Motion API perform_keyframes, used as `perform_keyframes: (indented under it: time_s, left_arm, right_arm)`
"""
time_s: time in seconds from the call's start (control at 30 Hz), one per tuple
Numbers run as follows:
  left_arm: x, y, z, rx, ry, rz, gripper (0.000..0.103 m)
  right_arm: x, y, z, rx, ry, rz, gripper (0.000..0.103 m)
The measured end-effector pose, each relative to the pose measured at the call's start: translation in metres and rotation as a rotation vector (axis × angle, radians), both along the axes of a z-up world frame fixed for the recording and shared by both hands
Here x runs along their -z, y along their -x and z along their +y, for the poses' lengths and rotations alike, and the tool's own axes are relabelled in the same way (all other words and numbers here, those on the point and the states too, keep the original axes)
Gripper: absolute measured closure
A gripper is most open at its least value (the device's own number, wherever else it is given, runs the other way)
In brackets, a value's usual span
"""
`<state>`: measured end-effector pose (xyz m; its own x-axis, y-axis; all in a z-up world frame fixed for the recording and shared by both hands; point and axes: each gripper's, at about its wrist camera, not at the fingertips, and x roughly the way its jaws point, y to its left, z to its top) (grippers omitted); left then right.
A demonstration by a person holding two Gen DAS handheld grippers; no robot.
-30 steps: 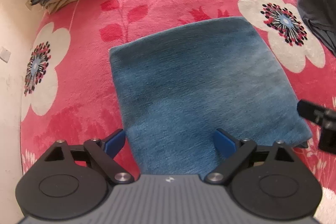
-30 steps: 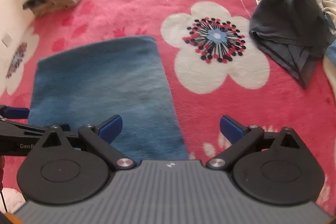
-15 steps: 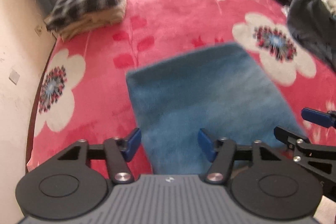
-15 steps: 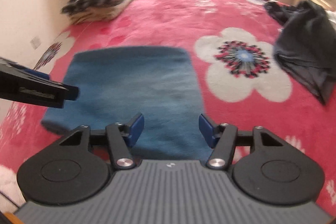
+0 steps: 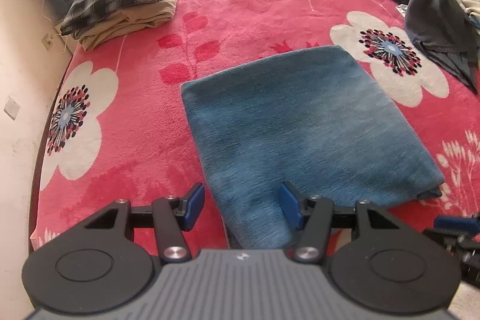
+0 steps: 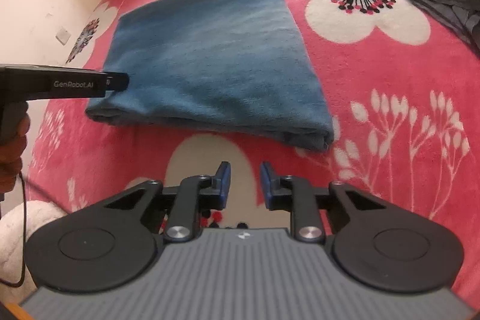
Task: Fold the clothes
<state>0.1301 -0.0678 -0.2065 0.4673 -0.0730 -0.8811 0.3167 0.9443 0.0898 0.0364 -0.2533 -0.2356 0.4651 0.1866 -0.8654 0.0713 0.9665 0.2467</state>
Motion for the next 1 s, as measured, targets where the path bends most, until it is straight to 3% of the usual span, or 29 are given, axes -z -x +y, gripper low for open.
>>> perform_keyframes:
  time_s: [0.2, 0.27, 0.37, 0.6, 0.73, 0.87, 1.0]
  left_arm:
    - [-0.014, 0.002, 0.007, -0.015, 0.02, -0.032, 0.047]
    - [-0.019, 0.004, 0.011, -0.015, 0.031, -0.04, 0.047]
    - [-0.022, 0.008, 0.016, -0.006, 0.029, -0.028, 0.047]
    - [-0.016, 0.02, 0.043, -0.053, 0.018, 0.027, 0.047]
    - [-0.017, 0.012, 0.064, -0.116, 0.024, 0.039, 0.048]
    - [-0.033, -0.004, 0.07, -0.133, 0.089, -0.017, 0.048]
    - [-0.039, -0.022, 0.055, -0.072, 0.136, -0.077, 0.048]
  right_arm:
    - [0.001, -0.007, -0.01, 0.056, 0.023, -0.045, 0.085]
    - [-0.004, -0.016, -0.011, 0.06, 0.045, -0.088, 0.085]
    - [-0.011, -0.031, -0.009, 0.053, 0.002, -0.158, 0.085]
    - [-0.013, -0.055, 0.034, -0.133, -0.095, -0.262, 0.084]
    - [0.016, -0.058, 0.066, -0.289, -0.048, -0.221, 0.083]
    - [0.005, -0.056, 0.065, -0.294, -0.032, -0.243, 0.082]
    - [-0.02, -0.047, 0.069, -0.31, -0.054, -0.35, 0.082]
